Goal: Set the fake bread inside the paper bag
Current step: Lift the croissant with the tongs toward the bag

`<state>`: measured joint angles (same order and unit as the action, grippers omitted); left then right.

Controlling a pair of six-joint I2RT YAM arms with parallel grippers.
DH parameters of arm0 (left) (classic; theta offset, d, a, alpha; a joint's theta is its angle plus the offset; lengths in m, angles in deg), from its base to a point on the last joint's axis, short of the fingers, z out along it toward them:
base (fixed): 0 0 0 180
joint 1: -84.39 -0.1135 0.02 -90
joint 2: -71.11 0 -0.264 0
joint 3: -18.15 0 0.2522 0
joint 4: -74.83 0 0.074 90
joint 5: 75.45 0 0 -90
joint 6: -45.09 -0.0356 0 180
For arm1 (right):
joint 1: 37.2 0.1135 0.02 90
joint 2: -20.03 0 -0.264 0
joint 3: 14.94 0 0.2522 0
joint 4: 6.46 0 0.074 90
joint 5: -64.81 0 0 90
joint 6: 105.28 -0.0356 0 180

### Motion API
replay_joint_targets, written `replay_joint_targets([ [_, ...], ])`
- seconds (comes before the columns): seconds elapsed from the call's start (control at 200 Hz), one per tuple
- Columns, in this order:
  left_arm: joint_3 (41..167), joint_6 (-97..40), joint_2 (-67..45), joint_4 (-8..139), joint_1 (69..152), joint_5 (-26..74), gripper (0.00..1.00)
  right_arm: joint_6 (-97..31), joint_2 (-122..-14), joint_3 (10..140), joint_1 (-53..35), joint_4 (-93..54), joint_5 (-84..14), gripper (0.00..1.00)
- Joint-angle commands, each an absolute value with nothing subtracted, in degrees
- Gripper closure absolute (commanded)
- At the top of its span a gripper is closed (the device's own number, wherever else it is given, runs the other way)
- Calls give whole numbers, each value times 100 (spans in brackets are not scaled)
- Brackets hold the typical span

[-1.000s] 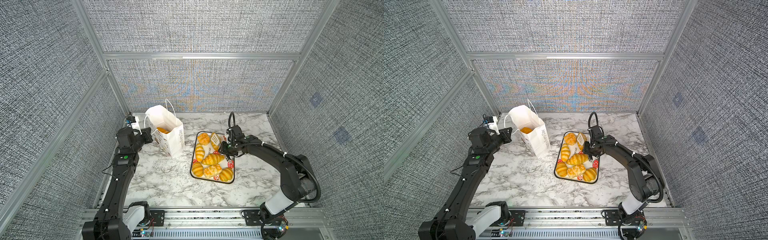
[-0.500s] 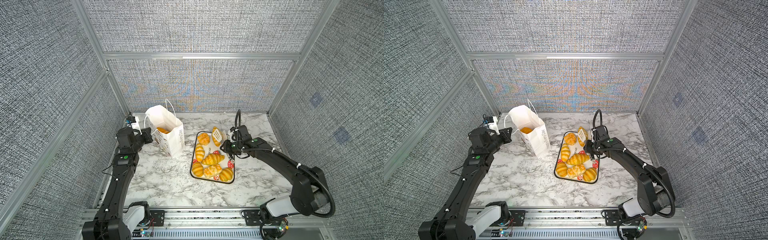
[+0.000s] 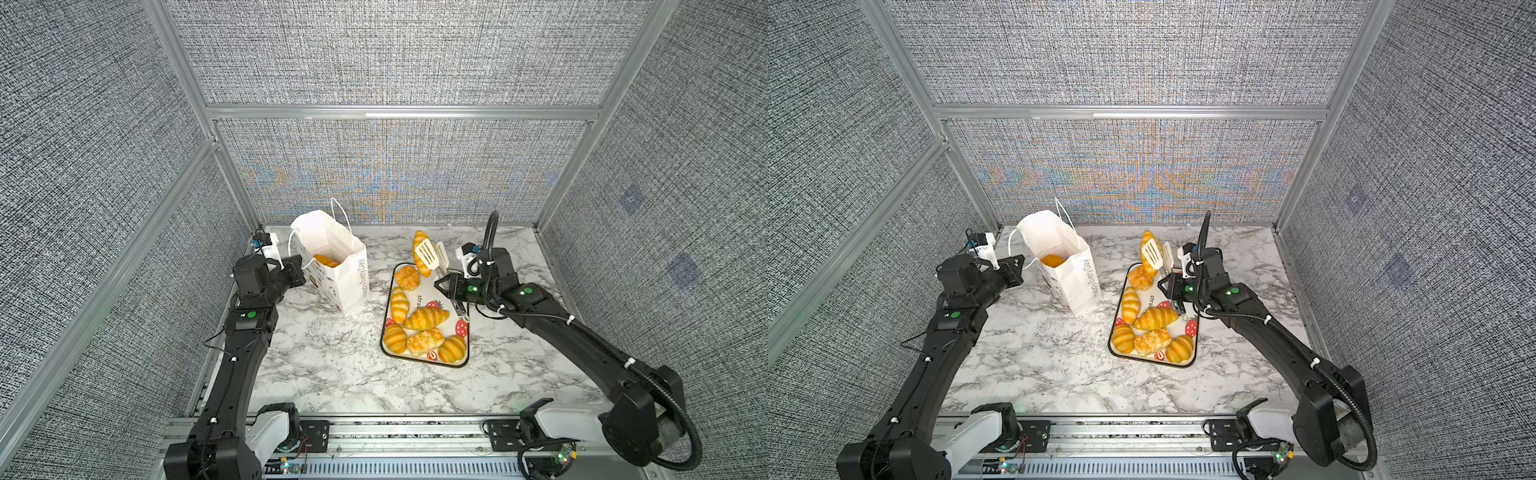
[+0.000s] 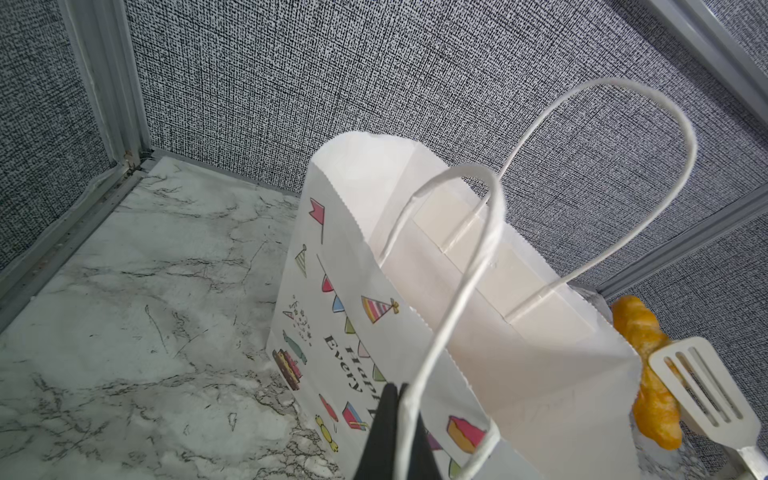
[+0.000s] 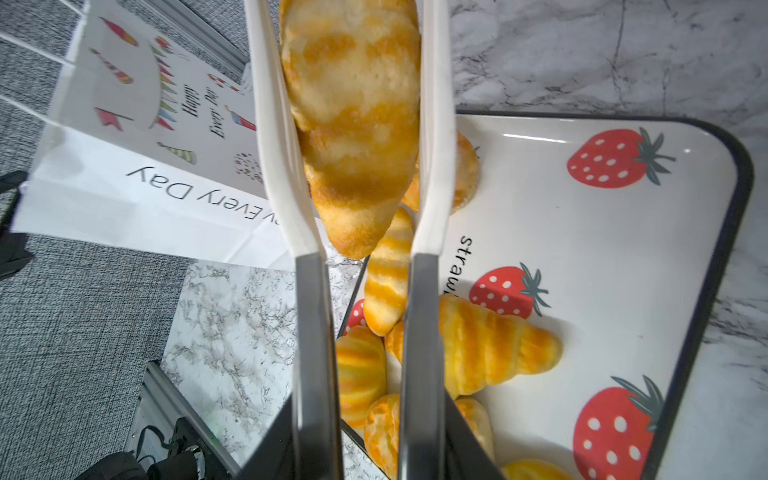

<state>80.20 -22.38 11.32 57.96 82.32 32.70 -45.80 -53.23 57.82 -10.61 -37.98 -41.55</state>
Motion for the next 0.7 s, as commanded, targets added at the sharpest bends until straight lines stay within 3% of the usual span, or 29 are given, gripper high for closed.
replay_joint_targets([
  [0.0,8016,-2267,1143,5854,8228,3332,100,-4447,-5193,5795,-963,-3279,-4316,62],
  [0.69,8016,-2254,1118,5863,8228,3345,100,-4117,-5350,6447,-37,-2653,-4532,62],
])
